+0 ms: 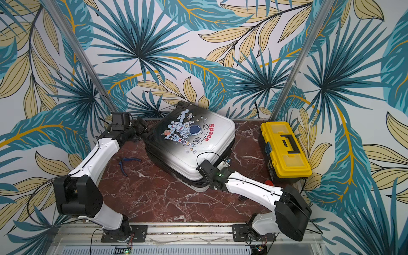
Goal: Close the suitcase zippers
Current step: Adjust the suitcase at the center of the board.
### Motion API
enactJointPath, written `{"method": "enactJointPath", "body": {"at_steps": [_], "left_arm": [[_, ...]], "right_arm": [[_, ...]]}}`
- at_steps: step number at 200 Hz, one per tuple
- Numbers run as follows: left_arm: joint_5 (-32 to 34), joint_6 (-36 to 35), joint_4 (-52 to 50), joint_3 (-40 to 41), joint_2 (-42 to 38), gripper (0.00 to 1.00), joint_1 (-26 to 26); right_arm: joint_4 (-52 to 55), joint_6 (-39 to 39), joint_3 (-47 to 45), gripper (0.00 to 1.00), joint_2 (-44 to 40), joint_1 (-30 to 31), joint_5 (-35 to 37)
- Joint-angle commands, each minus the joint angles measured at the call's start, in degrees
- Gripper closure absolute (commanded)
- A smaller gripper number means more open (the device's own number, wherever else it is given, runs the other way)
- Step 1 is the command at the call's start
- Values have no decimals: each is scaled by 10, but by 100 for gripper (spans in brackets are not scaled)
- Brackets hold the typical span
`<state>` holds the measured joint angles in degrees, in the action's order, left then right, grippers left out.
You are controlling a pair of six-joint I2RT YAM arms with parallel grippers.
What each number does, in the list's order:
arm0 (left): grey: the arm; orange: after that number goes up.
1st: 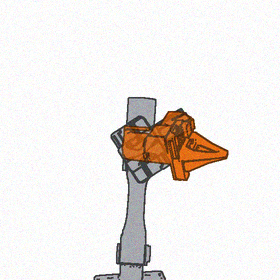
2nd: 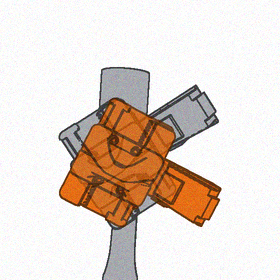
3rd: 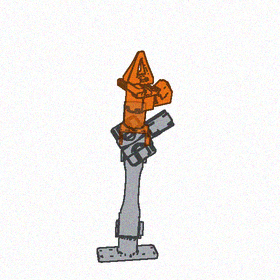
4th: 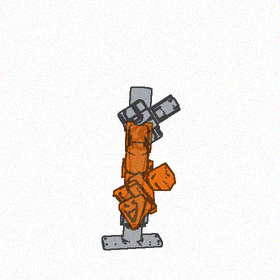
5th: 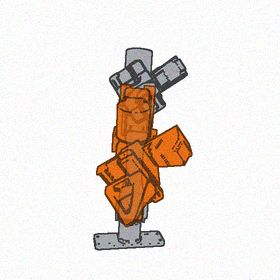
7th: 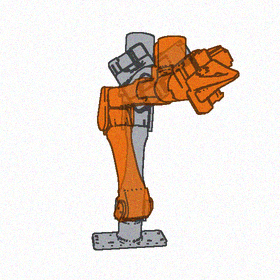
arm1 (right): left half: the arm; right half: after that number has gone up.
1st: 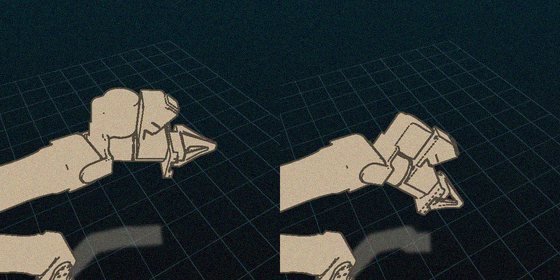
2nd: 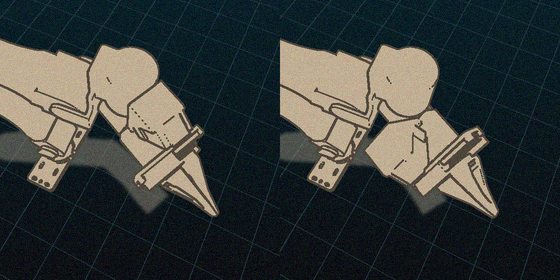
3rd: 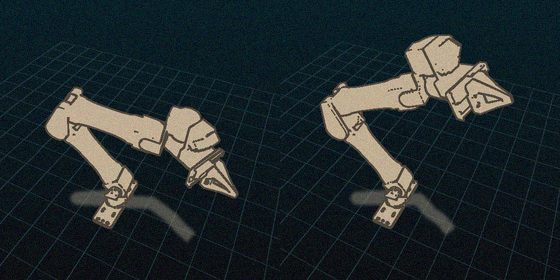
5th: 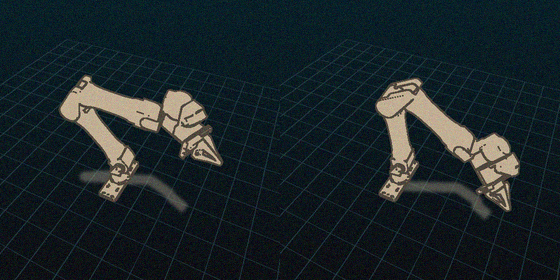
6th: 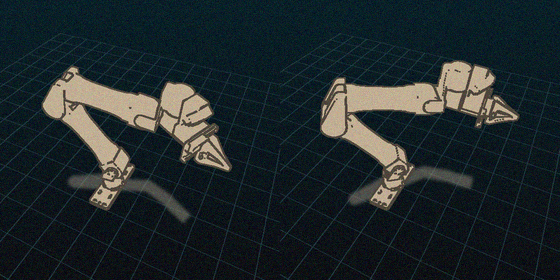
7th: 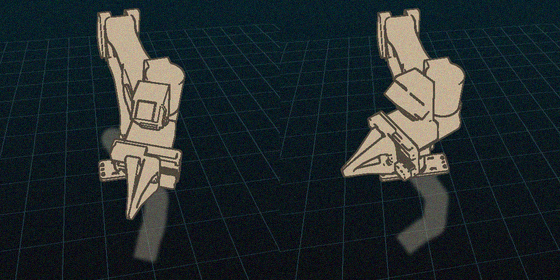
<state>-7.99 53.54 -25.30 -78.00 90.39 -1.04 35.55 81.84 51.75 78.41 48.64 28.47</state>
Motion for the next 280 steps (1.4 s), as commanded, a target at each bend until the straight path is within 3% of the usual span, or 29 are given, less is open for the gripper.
{"method": "enactJointPath", "body": {"at_steps": [1, 50, 66, 92, 141, 187, 212, 258, 280], "left_arm": [[-62, 0, -102, 40, 0, 8, 1], [14, -34, -151, 104, -115, 12, 1], [46, -44, -172, 141, -182, 12, 2], [35, -38, -188, 200, -258, 14, -4], [34, 44, -232, 258, -328, 16, -85], [68, 198, -227, 299, -346, 18, -160], [67, 267, -147, 325, -340, 19, -198], [79, 280, -110, 313, -278, 23, -220], [83, 265, -98, 305, -239, 32, -220]], "right_arm": [[-47, 26, 5, 45, -21, 4, 3], [68, -50, -18, 25, -85, 2, -34], [90, -82, -29, 23, -115, 2, -33], [136, -156, -19, 20, -158, -19, -32], [193, -323, 84, 18, -165, -73, 0], [121, -478, 135, 16, -132, -162, -57], [90, -546, 160, 15, -111, -209, -90], [57, -623, 201, 11, -86, -279, -147], [42, -632, 209, 11, -78, -300, -165]]}}
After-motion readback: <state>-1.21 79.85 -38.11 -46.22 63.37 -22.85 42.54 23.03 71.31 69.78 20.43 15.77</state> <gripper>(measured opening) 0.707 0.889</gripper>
